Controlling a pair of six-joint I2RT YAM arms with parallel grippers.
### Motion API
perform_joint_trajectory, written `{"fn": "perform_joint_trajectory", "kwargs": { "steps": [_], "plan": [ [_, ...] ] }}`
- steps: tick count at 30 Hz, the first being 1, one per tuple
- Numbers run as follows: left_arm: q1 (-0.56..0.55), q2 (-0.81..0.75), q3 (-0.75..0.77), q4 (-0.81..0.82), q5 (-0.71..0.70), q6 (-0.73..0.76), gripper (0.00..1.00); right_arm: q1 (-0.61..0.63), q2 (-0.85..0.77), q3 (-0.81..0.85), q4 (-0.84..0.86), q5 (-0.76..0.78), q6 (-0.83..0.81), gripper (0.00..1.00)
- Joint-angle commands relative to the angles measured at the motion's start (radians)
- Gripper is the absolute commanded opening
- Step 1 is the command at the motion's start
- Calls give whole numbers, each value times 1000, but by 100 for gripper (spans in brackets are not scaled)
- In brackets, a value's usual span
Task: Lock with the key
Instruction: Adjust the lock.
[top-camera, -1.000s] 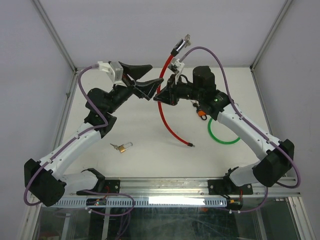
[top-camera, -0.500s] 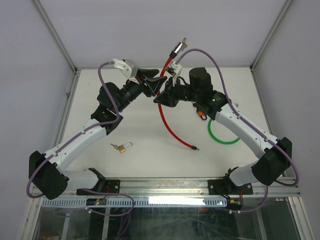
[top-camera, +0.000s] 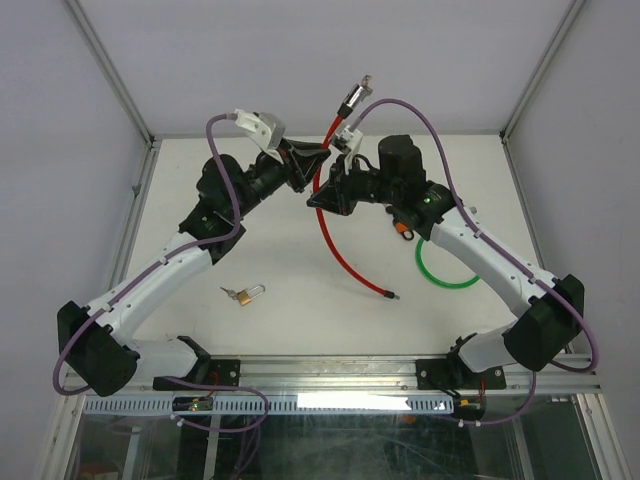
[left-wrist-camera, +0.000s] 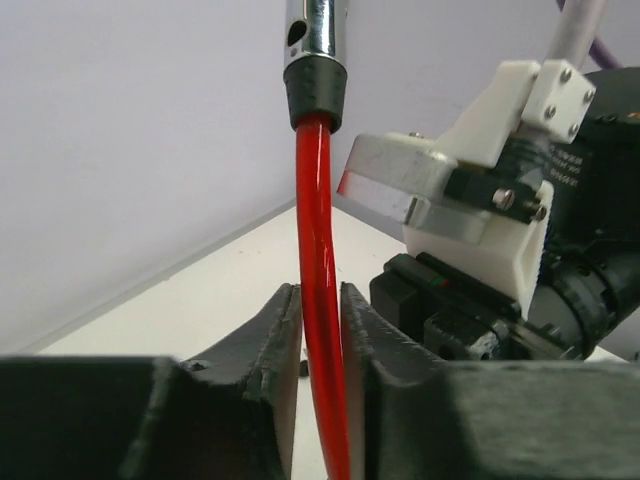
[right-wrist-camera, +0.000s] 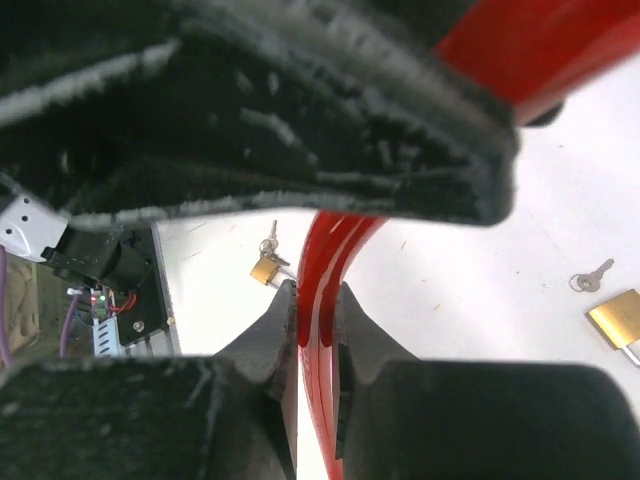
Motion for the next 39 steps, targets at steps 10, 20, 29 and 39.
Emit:
{"fn": "perform_joint_trajectory", "kwargs": {
  "steps": [10,20,29,39],
  "plan": [
    [35,57,216,-56,184,71,0,6,-102,147,-37,-33,-158,0],
    [35,76,192,-36,205,22,30,8,-93,201,-80,58,-161,0],
    [33,109,221,-51,229,42,1,10,-96,189,-82,44,-185,0],
    [152,124,300,-27,473,-118,0,-127,-252,119,-159,-275,-320,66]
  ]
}}
